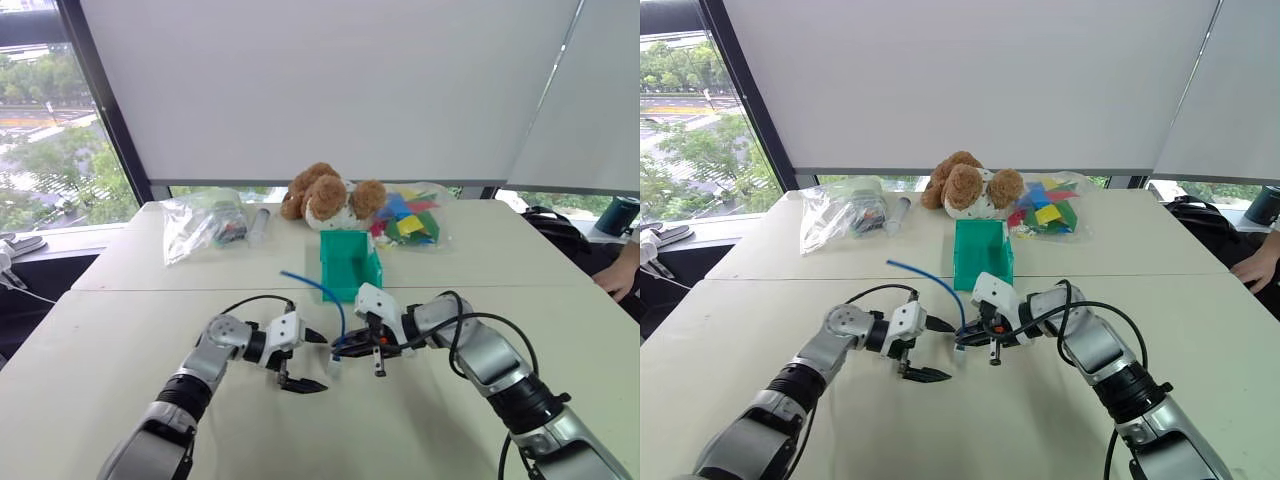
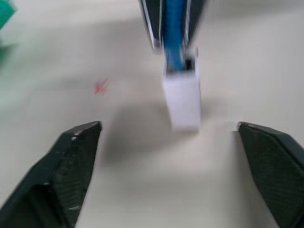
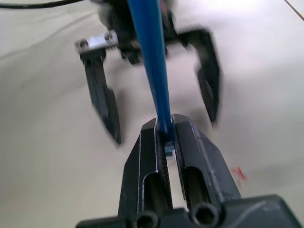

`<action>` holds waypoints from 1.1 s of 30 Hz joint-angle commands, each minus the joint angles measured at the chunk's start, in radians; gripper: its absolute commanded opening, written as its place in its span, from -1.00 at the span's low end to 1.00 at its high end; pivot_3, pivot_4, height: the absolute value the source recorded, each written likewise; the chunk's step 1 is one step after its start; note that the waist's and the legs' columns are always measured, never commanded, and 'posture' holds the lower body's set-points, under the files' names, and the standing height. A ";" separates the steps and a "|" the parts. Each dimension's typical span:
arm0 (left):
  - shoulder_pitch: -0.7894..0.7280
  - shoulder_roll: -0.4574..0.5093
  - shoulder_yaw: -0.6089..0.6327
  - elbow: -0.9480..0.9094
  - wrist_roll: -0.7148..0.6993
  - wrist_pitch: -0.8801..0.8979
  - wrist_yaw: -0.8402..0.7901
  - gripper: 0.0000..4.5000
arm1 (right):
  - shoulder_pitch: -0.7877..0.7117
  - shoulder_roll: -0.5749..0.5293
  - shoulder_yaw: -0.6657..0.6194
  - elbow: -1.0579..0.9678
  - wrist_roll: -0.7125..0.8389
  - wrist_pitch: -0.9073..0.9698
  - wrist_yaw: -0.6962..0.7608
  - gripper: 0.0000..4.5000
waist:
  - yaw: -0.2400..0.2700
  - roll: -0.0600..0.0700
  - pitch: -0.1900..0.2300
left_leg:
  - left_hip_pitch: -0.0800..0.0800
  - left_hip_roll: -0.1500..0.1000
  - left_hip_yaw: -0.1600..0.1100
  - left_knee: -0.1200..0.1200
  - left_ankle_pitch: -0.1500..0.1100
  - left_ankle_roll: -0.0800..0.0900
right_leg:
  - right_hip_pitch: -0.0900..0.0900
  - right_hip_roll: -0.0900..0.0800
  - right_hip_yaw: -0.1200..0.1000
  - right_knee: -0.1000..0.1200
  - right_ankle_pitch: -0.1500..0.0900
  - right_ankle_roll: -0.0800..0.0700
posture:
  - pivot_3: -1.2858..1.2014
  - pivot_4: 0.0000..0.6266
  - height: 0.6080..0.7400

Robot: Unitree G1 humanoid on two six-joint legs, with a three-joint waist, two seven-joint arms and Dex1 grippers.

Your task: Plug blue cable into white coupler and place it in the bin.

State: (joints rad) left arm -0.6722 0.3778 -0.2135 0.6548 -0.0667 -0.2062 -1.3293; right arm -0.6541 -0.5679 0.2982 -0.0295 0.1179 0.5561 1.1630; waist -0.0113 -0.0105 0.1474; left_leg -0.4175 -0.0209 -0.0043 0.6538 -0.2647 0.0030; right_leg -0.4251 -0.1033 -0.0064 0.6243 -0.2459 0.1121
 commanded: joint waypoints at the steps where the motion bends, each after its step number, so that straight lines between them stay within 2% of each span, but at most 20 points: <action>1: 0.009 0.042 0.092 -0.110 -0.076 0.080 0.059 0.97 | -0.147 0.000 -0.136 0.013 0.074 0.112 -0.060 -1.00 | -0.002 0.003 0.002 | -0.005 0.000 0.000 0.001 0.001 -0.001 | -0.005 0.000 0.000 0.001 0.000 0.000 | 0.03 -0.52 1.00; 5: 0.034 0.068 0.171 -0.186 -0.130 0.180 0.146 0.97 | -0.340 0.035 -0.207 0.222 0.079 0.164 -0.170 -1.00 | -0.001 0.006 0.006 | -0.010 0.000 0.000 0.004 0.002 -0.003 | -0.011 0.001 0.000 0.006 0.001 -0.001 | 0.03 -0.52 1.00; 10: 0.085 0.082 0.220 -0.313 -0.184 0.309 0.225 0.97 | -0.540 0.105 -0.227 0.603 0.038 0.085 -0.263 -1.00 | -0.005 0.006 0.006 | -0.008 0.000 0.000 0.003 0.002 -0.003 | -0.009 0.001 -0.001 0.005 0.001 -0.001 | 0.03 -0.52 1.00; 15: 0.139 0.108 0.222 -0.441 -0.201 0.416 0.271 0.97 | -0.676 0.206 -0.230 0.988 -0.008 -0.063 -0.345 -1.00 | -0.008 0.007 0.007 | -0.008 -0.001 0.001 0.002 0.002 -0.003 | -0.009 0.002 -0.001 0.006 0.001 -0.001 | 0.03 -0.52 1.00; 19: 0.158 0.116 0.246 -0.526 -0.250 0.502 0.307 0.97 | -0.730 0.248 -0.221 1.183 -0.063 -0.167 -0.434 -1.00 | -0.008 0.008 0.007 | -0.008 -0.001 0.001 0.001 0.003 -0.004 | -0.010 0.004 -0.001 0.006 0.001 -0.001 | 0.03 -0.52 1.00; 21: 0.163 0.118 0.259 -0.560 -0.274 0.539 0.324 1.00 | -0.745 0.262 -0.231 1.241 -0.075 -0.197 -0.468 -0.63 | -0.008 0.008 0.008 | -0.008 -0.001 0.001 0.001 0.003 -0.004 | -0.010 0.004 -0.001 0.006 0.001 -0.001 | 0.03 -0.52 1.00; 22: 0.164 0.119 0.267 -0.574 -0.284 0.555 0.332 1.00 | -0.753 0.265 -0.238 1.258 -0.076 -0.207 -0.478 -0.51 | -0.009 0.008 0.008 | -0.008 -0.001 0.001 0.001 0.003 -0.004 | -0.009 0.004 -0.001 0.006 0.001 -0.001 | 0.03 -0.52 1.00; 28: 0.167 0.125 0.280 -0.616 -0.324 0.610 0.364 1.00 | -0.831 0.249 -0.302 1.299 -0.069 -0.241 -0.552 0.89 | -0.010 0.011 0.010 | -0.008 -0.001 0.001 0.001 0.004 -0.005 | -0.010 0.006 -0.001 0.007 0.001 -0.001 | 0.03 -0.52 1.00; 29: 0.165 0.124 0.278 -0.616 -0.325 0.611 0.367 1.00 | -0.849 0.238 -0.320 1.303 -0.064 -0.248 -0.579 0.97 | -0.011 0.011 0.010 | -0.008 -0.001 0.001 0.001 0.004 -0.005 | -0.010 0.006 -0.001 0.007 0.001 -0.001 | 0.03 -0.52 1.00; 33: 0.152 0.121 0.264 -0.604 -0.323 0.600 0.371 1.00 | -0.900 0.199 -0.379 1.315 -0.046 -0.245 -0.608 0.97 | -0.009 0.011 0.010 | -0.007 -0.001 0.001 0.000 0.004 -0.006 | -0.009 0.006 -0.001 0.007 0.001 -0.001 | 0.03 -0.52 1.00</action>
State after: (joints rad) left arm -0.5055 0.4895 0.0417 0.0719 -0.3811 0.4061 -0.9588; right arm -1.5160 -0.3549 -0.0535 1.2993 0.0554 0.3205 0.5620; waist -0.0202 0.0003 0.1571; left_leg -0.4248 -0.0216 -0.0029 0.6539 -0.2606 -0.0027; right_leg -0.4343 -0.0969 -0.0074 0.6311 -0.2449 0.1114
